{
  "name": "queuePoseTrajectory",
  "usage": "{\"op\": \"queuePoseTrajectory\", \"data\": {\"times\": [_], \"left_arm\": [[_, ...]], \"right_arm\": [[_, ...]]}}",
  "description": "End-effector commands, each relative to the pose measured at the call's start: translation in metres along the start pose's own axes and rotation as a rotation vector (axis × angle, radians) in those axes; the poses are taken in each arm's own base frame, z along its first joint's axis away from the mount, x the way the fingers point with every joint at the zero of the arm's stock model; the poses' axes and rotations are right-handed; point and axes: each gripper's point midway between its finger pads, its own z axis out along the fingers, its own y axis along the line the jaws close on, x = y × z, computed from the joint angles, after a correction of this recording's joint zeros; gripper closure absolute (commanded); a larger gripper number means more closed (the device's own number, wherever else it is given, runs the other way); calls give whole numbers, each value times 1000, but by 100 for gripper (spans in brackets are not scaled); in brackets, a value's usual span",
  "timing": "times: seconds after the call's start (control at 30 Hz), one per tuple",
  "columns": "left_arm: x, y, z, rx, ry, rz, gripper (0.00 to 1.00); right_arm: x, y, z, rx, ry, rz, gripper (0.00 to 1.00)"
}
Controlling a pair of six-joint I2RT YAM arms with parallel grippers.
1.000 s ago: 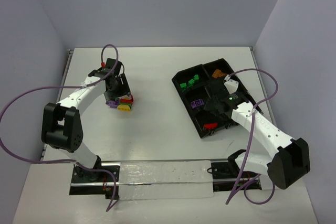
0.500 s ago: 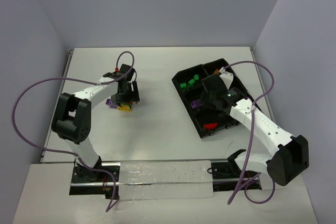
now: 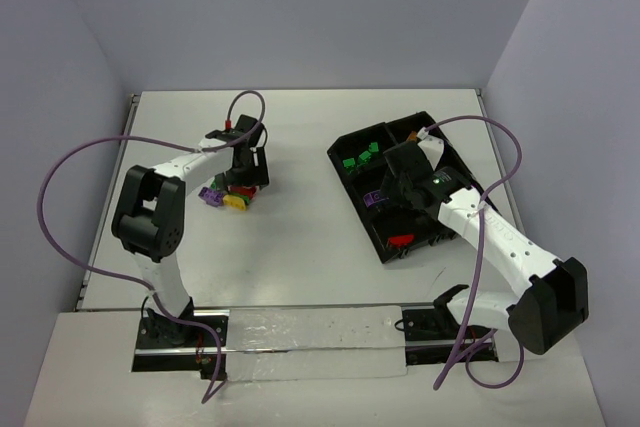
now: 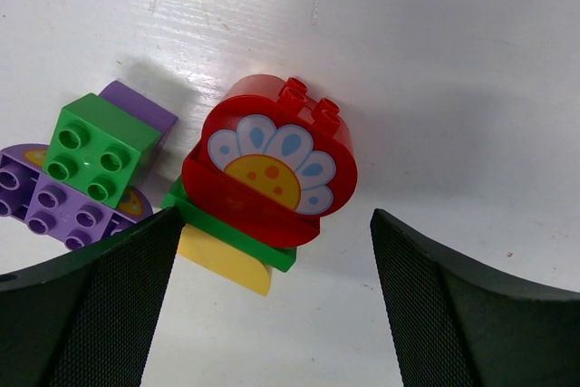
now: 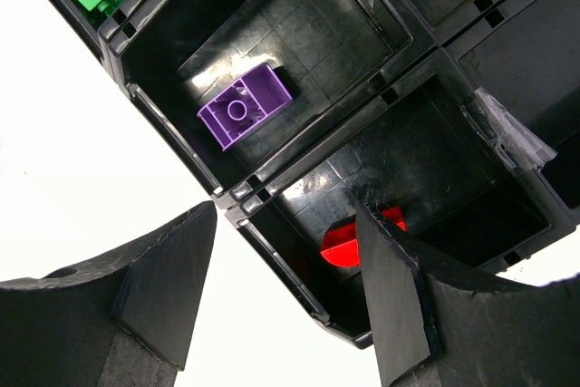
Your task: Sort the legos into containers by color
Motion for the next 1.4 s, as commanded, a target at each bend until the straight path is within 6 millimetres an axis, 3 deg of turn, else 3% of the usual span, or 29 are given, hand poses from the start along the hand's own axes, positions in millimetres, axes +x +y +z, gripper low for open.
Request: {"op": "queuePoseTrajectory", "data": {"times": [0.0,0.17,0.37,0.6,0.7,0.93,1.1,1.23,1.37], "left_arm": [[8,-31,5,74,17,73,9],[32,-67,-3,90,4,257,9],[44,-84,-17,118,-13,336,11],[9,-76,-64,100,-136,258,11],[0,-62,-70,31,-158,143,12],[-19,-73,-50,38,-145,76,12],[-37,-71,-30,-3,-135,47,12],[-37,-77,-14,15,-101,42,12],[-33,-70,-3,-24,-73,50,10]], "right_arm": [[-11,10,-1,-30,-39,14,30],[-12,10,0,-22,-43,6,30],[-11,9,4,-9,-41,-9,30],[-12,13,8,-8,-36,-18,30],[-14,15,9,-16,-44,-19,30],[-12,20,14,-18,-26,-37,30],[-15,16,14,-5,-45,-40,29],[-15,17,16,-4,-38,-45,29],[-18,19,15,-9,-50,-35,28]]}}
